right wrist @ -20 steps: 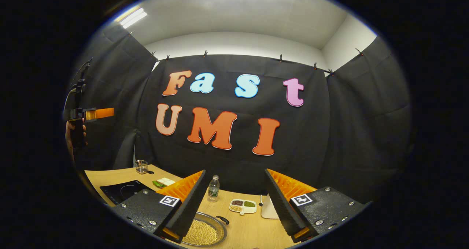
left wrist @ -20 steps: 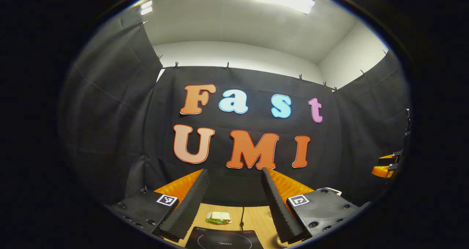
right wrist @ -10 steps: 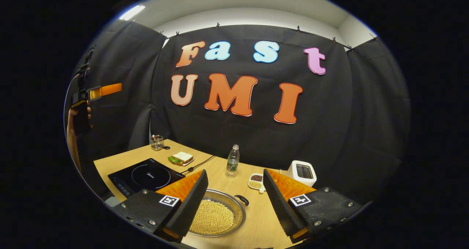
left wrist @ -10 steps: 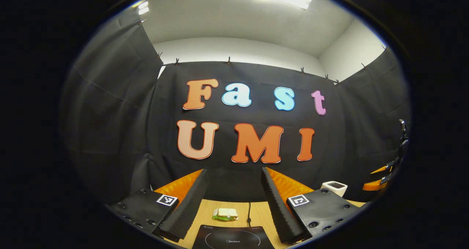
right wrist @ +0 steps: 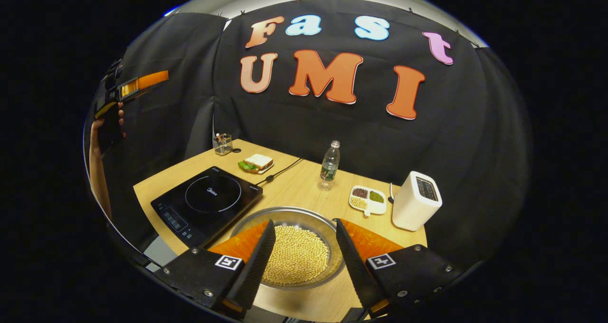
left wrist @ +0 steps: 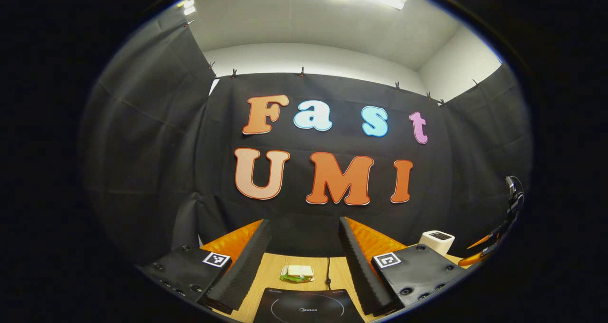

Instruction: First push the handle of the pot to place it horizontally, then grasp the pot with both hands and set it on the induction cooktop.

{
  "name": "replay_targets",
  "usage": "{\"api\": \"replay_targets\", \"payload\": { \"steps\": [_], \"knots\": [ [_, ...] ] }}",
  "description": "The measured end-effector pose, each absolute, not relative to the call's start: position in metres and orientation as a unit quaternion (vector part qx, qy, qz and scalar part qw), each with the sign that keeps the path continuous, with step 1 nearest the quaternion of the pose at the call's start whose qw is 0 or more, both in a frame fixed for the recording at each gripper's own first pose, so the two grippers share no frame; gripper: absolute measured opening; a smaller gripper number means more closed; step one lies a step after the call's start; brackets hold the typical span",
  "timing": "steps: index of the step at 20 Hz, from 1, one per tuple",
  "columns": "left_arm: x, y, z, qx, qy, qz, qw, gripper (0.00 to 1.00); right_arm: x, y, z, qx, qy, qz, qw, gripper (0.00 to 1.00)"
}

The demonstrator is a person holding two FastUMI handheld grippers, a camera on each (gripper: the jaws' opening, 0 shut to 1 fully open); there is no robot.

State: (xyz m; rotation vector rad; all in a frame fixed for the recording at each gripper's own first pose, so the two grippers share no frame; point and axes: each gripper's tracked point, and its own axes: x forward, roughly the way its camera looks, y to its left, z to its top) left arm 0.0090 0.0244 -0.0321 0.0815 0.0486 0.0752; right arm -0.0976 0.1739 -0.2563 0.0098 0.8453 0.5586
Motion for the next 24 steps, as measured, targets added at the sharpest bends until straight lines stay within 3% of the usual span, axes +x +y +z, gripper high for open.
{"api": "replay_targets", "payload": {
  "steps": [1,2,10,12,15,19,21,24],
  "knots": [
    [0.009,0.027,-0.033,0.042,0.026,0.039,0.998,0.98,-0.102,0.178,-0.262,0.006,0.418,0.272,0.867,0.79],
    [0.008,0.029,-0.036,0.043,0.028,0.04,0.998,0.94,-0.108,0.183,-0.268,0.006,0.432,0.278,0.858,0.78],
    [0.008,0.049,-0.052,0.037,0.046,0.053,0.997,0.98,-0.143,0.208,-0.304,0.001,0.511,0.308,0.802,0.46],
    [0.009,0.052,-0.057,0.034,0.051,0.056,0.997,0.94,-0.151,0.211,-0.308,-0.007,0.522,0.315,0.793,0.33],
    [0.006,0.061,-0.063,0.037,0.056,0.063,0.996,0.98,-0.161,0.214,-0.316,-0.004,0.544,0.319,0.776,0.18],
    [0.005,0.067,-0.067,0.039,0.064,0.07,0.995,0.94,-0.174,0.221,-0.328,0.013,0.582,0.319,0.748,0.05],
    [0.004,0.07,-0.07,0.038,0.066,0.072,0.995,0.98,-0.185,0.229,-0.331,0.028,0.603,0.326,0.727,0.0],
    [0.005,0.074,-0.075,0.036,0.07,0.079,0.994,0.94,-0.211,0.247,-0.329,0.046,0.635,0.351,0.687,0.0]
  ]
}}
